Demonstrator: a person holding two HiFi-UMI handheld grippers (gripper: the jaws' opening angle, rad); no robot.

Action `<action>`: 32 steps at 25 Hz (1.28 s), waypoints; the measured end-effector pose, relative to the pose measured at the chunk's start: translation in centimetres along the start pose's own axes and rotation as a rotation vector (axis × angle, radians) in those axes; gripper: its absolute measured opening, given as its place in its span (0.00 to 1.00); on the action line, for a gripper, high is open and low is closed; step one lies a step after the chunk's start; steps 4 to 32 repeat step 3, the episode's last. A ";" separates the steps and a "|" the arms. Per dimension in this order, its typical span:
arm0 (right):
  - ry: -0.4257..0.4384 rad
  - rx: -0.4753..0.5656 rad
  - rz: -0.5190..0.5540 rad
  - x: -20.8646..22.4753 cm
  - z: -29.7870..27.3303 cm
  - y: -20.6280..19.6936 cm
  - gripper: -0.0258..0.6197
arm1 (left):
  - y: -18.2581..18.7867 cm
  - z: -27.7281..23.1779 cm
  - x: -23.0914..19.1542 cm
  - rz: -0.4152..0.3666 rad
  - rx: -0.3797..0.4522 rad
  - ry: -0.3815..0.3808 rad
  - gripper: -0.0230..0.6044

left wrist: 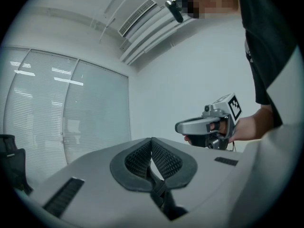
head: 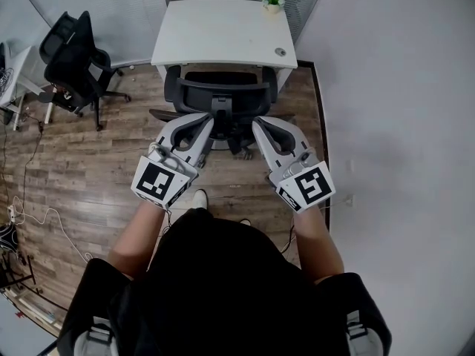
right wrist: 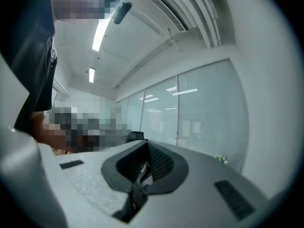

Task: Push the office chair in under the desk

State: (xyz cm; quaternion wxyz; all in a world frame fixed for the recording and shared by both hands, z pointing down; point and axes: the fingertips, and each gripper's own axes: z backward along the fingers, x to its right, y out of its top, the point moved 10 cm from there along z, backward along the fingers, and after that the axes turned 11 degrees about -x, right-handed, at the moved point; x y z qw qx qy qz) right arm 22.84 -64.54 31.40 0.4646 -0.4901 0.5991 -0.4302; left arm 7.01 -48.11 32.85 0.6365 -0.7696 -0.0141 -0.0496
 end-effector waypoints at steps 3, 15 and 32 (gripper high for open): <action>-0.001 0.001 0.006 0.1 0.2 0.1 0.04 | 0.0 0.1 0.0 -0.003 -0.007 0.004 0.03; -0.001 0.001 0.006 0.1 0.2 0.1 0.04 | 0.0 0.1 0.0 -0.003 -0.007 0.004 0.03; -0.001 0.001 0.006 0.1 0.2 0.1 0.04 | 0.0 0.1 0.0 -0.003 -0.007 0.004 0.03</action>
